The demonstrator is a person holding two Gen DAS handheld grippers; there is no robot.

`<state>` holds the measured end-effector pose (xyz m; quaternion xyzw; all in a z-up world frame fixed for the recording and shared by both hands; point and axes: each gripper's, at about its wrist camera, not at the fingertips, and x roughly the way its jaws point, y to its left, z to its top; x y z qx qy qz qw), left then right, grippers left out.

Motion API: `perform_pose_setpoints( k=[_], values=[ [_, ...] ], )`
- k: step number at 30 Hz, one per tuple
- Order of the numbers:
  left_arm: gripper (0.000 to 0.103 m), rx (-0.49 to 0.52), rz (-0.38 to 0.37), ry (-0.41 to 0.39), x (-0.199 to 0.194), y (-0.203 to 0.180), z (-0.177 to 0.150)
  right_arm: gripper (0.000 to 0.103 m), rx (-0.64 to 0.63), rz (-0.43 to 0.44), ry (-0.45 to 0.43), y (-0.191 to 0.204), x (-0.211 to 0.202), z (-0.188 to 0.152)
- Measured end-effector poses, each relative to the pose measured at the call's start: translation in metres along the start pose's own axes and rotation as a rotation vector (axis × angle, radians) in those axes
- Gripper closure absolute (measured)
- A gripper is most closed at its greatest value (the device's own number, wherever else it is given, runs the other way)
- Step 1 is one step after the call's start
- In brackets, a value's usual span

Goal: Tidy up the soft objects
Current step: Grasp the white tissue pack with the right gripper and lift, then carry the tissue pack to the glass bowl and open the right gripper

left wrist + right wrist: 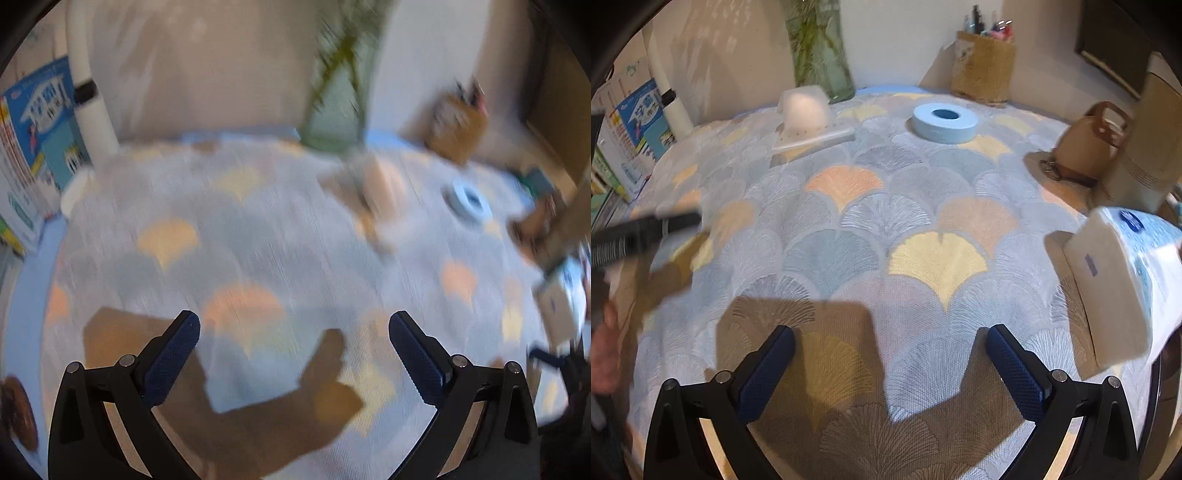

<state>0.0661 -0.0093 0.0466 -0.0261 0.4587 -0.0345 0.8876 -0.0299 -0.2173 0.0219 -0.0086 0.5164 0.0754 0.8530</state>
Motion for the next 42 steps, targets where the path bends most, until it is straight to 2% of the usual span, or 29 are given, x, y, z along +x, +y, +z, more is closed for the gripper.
perform_pose_setpoints(
  k=[4,6,8,9,10,12,16,19,20,22,23,24,25,27,31,32,35,36,40,41,42],
  values=[
    [0.001,-0.037,0.039,-0.062,0.019,0.008,0.028,0.0,0.013,0.129,-0.019,-0.008,-0.009,0.032],
    [0.005,-0.074,0.009,-0.067,0.029,0.017,0.026,0.0,0.037,0.193,-0.042,-0.01,-0.01,0.059],
    [0.006,-0.109,-0.019,-0.065,0.038,0.023,0.015,0.002,0.035,0.22,-0.072,-0.005,-0.009,0.081],
    [0.013,-0.124,-0.008,-0.037,0.041,0.026,0.012,0.002,0.022,0.22,-0.095,0.001,-0.006,0.094],
    [0.014,-0.132,-0.01,-0.039,0.04,0.028,0.011,0.002,0.005,0.211,-0.115,0.007,-0.002,0.108],
    [0.014,-0.149,-0.002,-0.109,0.031,0.031,0.011,0.002,-0.011,0.202,-0.14,0.019,0.013,0.134],
    [0.014,-0.14,0.093,-0.15,0.028,0.026,0.012,0.004,-0.004,0.206,-0.116,0.032,0.055,0.171],
    [0.014,-0.125,0.109,-0.153,0.026,0.024,0.012,0.004,-0.023,0.155,-0.111,0.044,0.079,0.184],
    [0.014,-0.122,0.101,-0.14,0.028,0.024,0.013,0.006,-0.024,0.168,-0.101,0.048,0.089,0.184],
    [0.014,-0.127,0.087,-0.113,0.035,0.027,0.015,0.024,-0.008,0.175,-0.096,0.05,0.099,0.181],
    [0.014,-0.134,0.079,-0.109,0.036,0.028,0.016,0.049,-0.018,0.132,-0.111,0.053,0.098,0.181],
    [0.014,-0.14,0.072,-0.107,0.035,0.03,0.015,0.06,-0.027,0.167,-0.136,0.054,0.093,0.18],
    [0.014,-0.147,0.066,-0.105,0.035,0.031,0.015,0.06,-0.022,0.192,-0.139,0.053,0.093,0.179],
    [0.014,-0.154,0.063,-0.106,0.033,0.033,0.014,0.062,-0.018,0.177,-0.146,0.052,0.092,0.177],
    [0.014,-0.143,0.062,-0.13,0.029,0.029,0.013,0.062,0.04,0.224,-0.136,0.041,0.085,0.168],
    [0.013,-0.136,0.046,-0.138,0.027,0.028,0.011,0.062,0.048,0.233,-0.137,0.037,0.082,0.163],
    [0.012,-0.117,-0.096,-0.115,0.03,0.027,0.011,0.062,0.077,0.254,-0.143,0.027,0.063,0.133],
    [0.012,-0.111,-0.106,-0.102,0.031,0.026,0.011,0.062,0.095,0.265,-0.139,0.023,0.056,0.118],
    [0.012,-0.04,-0.028,-0.142,0.02,0.007,0.007,0.062,0.125,0.304,-0.143,0.013,0.027,0.066],
    [0.012,-0.012,-0.01,-0.134,0.019,0.0,0.005,0.062,0.121,0.298,-0.15,0.013,0.018,0.053],
    [0.012,0.012,-0.026,-0.108,0.018,-0.008,0.002,0.062,0.114,0.296,-0.157,0.012,0.008,0.04]
  ],
)
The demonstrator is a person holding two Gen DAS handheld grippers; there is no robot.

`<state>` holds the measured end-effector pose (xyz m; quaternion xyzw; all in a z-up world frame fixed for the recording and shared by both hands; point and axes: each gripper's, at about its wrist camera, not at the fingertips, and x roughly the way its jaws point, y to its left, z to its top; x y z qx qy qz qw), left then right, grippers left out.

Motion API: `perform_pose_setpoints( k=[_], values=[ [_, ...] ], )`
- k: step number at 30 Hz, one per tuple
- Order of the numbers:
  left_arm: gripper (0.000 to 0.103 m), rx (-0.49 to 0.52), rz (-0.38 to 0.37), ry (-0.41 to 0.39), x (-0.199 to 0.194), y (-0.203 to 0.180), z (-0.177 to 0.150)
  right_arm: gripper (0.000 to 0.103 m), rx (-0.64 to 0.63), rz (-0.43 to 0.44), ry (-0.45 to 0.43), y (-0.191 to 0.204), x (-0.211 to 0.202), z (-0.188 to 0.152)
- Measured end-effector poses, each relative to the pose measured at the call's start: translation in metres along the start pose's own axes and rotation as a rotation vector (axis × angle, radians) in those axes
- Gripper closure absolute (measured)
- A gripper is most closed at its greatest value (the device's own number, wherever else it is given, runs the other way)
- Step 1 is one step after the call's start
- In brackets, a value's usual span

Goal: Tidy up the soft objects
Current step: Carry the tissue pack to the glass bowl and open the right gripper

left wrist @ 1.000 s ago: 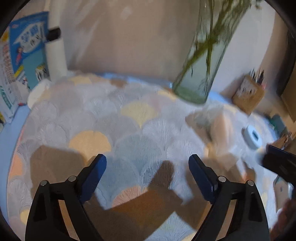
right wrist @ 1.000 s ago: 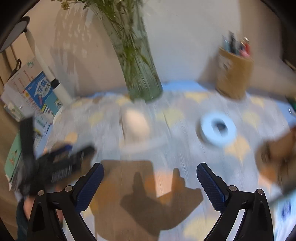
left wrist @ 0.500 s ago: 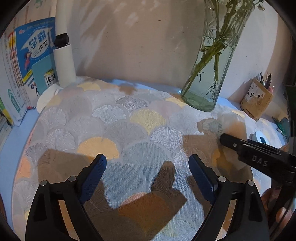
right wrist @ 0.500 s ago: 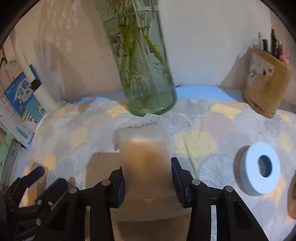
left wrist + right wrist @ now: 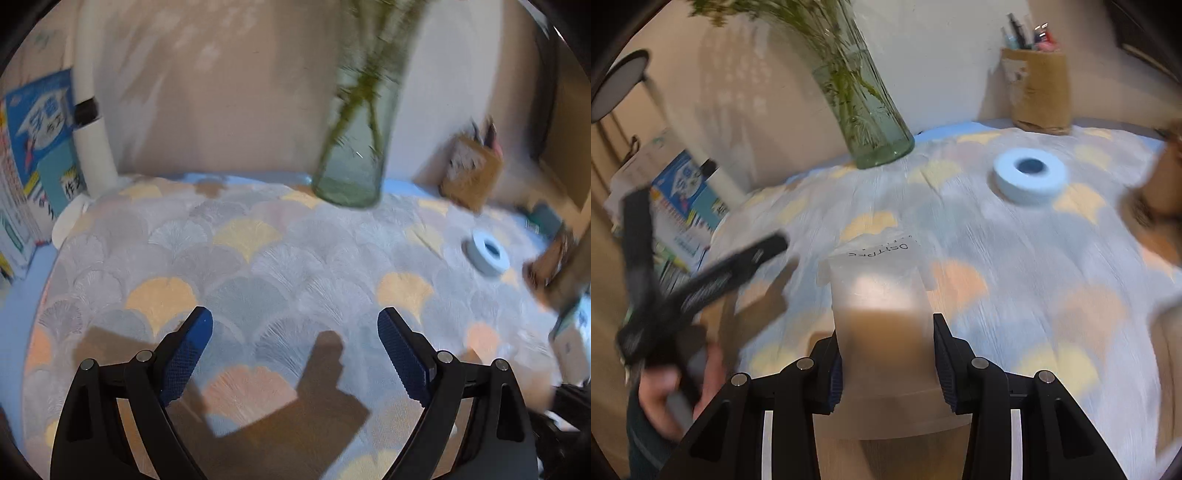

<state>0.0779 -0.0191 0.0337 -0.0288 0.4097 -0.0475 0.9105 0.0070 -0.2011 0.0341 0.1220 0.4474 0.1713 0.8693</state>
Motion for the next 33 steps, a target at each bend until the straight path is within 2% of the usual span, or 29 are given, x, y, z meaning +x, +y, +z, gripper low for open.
perform_pose_setpoints(
  k=[3,6,8,11,12,14,17,20,25,26,29,30,32,33],
  values=[
    [0.012,0.003,-0.15,0.072,-0.008,-0.015,-0.01,0.062,-0.025,-0.009,-0.018,0.0,-0.033,-0.023],
    [0.012,0.015,-0.264,0.062,-0.033,-0.045,-0.028,0.062,0.003,-0.003,-0.069,-0.016,-0.074,-0.036],
    [0.012,0.051,-0.288,0.039,-0.045,-0.063,-0.033,0.062,0.039,-0.02,-0.134,-0.033,-0.108,-0.04],
    [0.012,0.11,-0.327,0.009,-0.063,-0.094,-0.033,0.062,0.119,-0.096,-0.23,-0.075,-0.162,-0.037],
    [0.012,0.129,-0.343,0.001,-0.068,-0.105,-0.032,0.062,0.144,-0.139,-0.264,-0.094,-0.182,-0.033],
    [0.012,0.161,-0.367,0.002,-0.07,-0.125,-0.027,0.062,0.154,-0.241,-0.269,-0.126,-0.206,-0.02],
    [0.012,0.177,-0.36,-0.015,-0.072,-0.146,-0.023,0.062,0.179,-0.398,-0.268,-0.171,-0.231,0.007],
    [0.012,0.178,-0.357,-0.033,-0.078,-0.155,-0.019,0.062,0.233,-0.504,-0.27,-0.218,-0.247,0.034],
    [0.012,0.212,-0.301,-0.119,-0.1,-0.156,-0.004,0.062,0.402,-0.627,-0.132,-0.302,-0.231,0.073],
    [0.012,0.216,-0.288,-0.134,-0.103,-0.155,-0.002,0.062,0.413,-0.632,-0.113,-0.312,-0.225,0.078],
    [0.01,0.237,-0.209,-0.185,-0.111,-0.15,0.003,0.06,0.459,-0.568,-0.112,-0.339,-0.212,0.097],
    [0.009,0.244,-0.184,-0.198,-0.113,-0.148,0.003,0.049,0.467,-0.565,-0.115,-0.344,-0.211,0.099],
    [0.005,0.259,-0.15,-0.222,-0.117,-0.144,0.002,0.035,0.48,-0.558,-0.1,-0.357,-0.205,0.109],
    [0.004,0.265,-0.145,-0.239,-0.121,-0.141,0.0,0.035,0.49,-0.551,-0.089,-0.36,-0.205,0.11]
  ],
)
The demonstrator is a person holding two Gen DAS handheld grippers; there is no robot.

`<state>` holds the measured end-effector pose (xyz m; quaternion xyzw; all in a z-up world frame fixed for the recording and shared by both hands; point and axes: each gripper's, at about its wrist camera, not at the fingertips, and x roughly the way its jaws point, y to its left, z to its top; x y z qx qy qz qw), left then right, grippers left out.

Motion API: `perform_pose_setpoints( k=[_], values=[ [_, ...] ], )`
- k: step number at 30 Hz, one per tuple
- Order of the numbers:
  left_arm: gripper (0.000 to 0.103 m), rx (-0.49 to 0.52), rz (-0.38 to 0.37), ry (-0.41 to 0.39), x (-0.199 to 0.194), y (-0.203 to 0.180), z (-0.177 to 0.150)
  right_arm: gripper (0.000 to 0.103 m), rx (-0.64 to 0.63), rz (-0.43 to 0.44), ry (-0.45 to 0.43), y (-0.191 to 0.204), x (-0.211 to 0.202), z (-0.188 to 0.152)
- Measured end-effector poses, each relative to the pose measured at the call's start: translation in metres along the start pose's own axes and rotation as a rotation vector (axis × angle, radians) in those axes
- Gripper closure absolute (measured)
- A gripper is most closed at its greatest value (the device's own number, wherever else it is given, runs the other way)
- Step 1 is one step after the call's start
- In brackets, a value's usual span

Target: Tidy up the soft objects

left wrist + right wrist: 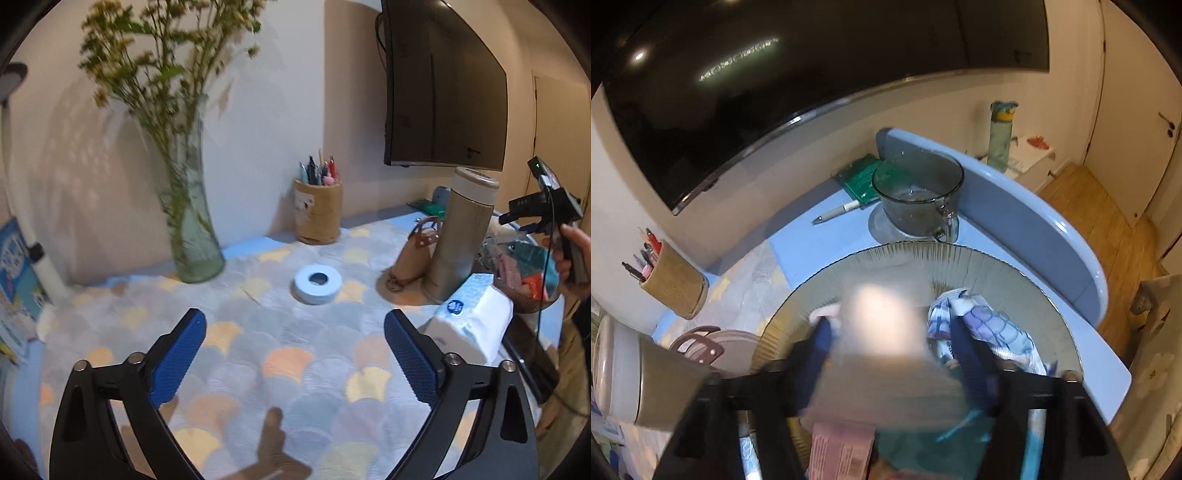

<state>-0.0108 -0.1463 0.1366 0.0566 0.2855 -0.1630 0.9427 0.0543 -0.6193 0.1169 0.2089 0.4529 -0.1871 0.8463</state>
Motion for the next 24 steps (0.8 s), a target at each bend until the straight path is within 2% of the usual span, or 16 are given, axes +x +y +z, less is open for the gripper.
perform_pose_setpoints(
  k=[3,7,9,12,14,19,20,23,24],
  values=[
    [0.001,0.018,-0.053,-0.07,-0.024,0.007,-0.004,0.035,0.022,-0.023,-0.044,-0.01,-0.018,-0.006],
    [0.001,0.048,-0.014,-0.117,-0.052,0.013,-0.009,0.034,-0.001,0.0,-0.108,-0.005,-0.066,-0.038],
    [0.001,0.026,-0.031,-0.113,-0.061,0.019,-0.012,0.025,-0.057,0.025,-0.142,0.013,-0.093,-0.058],
    [0.001,-0.062,-0.138,-0.082,-0.073,0.038,-0.023,0.011,-0.175,0.068,-0.197,0.053,-0.129,-0.094],
    [0.001,-0.105,-0.095,-0.069,-0.078,0.049,-0.034,0.005,-0.263,0.118,-0.225,0.085,-0.145,-0.124],
    [0.001,-0.13,0.038,-0.029,-0.083,0.07,-0.056,0.004,-0.475,0.256,-0.189,0.184,-0.14,-0.21],
    [0.001,-0.129,0.079,-0.016,-0.081,0.073,-0.058,0.004,-0.505,0.269,-0.181,0.202,-0.134,-0.225],
    [0.001,-0.099,0.302,0.062,-0.06,0.083,-0.064,0.004,-0.555,0.283,-0.171,0.254,-0.108,-0.263],
    [0.001,-0.101,0.345,0.071,-0.054,0.087,-0.067,0.004,-0.557,0.292,-0.183,0.266,-0.102,-0.273]
  ],
)
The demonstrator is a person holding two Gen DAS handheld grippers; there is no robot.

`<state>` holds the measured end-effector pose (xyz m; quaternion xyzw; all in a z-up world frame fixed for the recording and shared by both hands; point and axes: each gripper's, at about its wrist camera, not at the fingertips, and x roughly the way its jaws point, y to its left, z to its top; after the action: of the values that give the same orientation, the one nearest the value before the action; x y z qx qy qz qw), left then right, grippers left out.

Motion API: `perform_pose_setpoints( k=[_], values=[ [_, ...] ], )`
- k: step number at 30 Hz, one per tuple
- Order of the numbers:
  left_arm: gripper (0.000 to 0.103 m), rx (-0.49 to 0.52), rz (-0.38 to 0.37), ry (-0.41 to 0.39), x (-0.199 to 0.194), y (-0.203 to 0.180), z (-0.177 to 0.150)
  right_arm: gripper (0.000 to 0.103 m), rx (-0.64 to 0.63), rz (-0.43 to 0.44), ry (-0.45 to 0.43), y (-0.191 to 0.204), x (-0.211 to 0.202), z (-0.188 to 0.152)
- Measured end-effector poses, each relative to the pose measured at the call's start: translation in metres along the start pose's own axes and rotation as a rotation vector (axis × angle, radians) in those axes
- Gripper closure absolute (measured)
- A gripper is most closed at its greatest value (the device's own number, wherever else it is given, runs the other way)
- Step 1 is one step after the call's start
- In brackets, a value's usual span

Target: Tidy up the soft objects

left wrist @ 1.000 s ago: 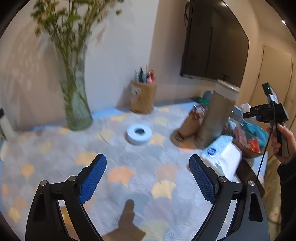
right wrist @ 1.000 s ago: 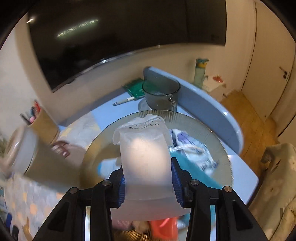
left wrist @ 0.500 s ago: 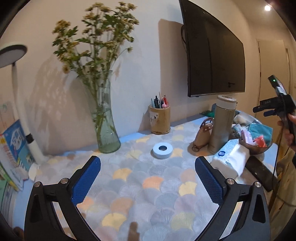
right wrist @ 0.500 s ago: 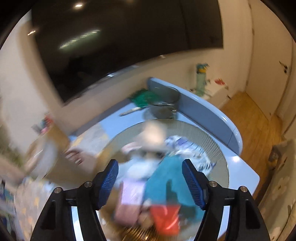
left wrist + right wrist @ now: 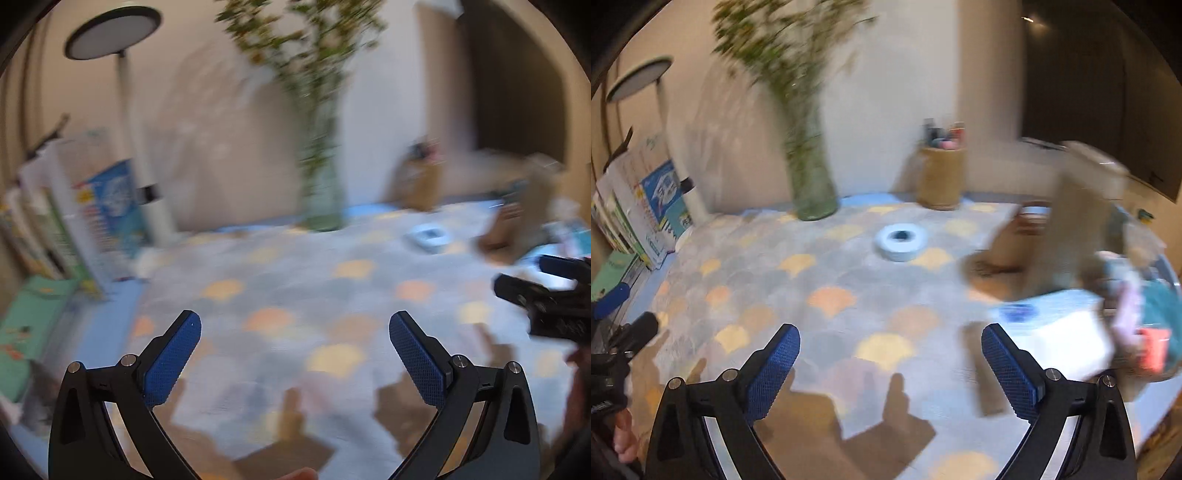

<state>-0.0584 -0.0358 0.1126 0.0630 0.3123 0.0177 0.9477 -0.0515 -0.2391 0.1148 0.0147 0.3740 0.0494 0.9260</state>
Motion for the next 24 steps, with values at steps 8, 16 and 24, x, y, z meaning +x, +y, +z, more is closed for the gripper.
perform_pose_setpoints(
  k=[8,16,24],
  values=[
    [0.001,-0.13,-0.006,0.141,0.063,0.02,-0.025,0.004,-0.038,0.004,-0.003,0.049,0.058,-0.018],
    [0.001,-0.293,-0.045,0.246,0.088,0.044,-0.045,0.004,-0.047,-0.025,0.054,0.05,0.073,-0.033],
    [0.001,-0.254,-0.058,0.298,0.092,0.031,-0.048,0.004,-0.115,-0.078,0.055,0.063,0.075,-0.034]
  ],
)
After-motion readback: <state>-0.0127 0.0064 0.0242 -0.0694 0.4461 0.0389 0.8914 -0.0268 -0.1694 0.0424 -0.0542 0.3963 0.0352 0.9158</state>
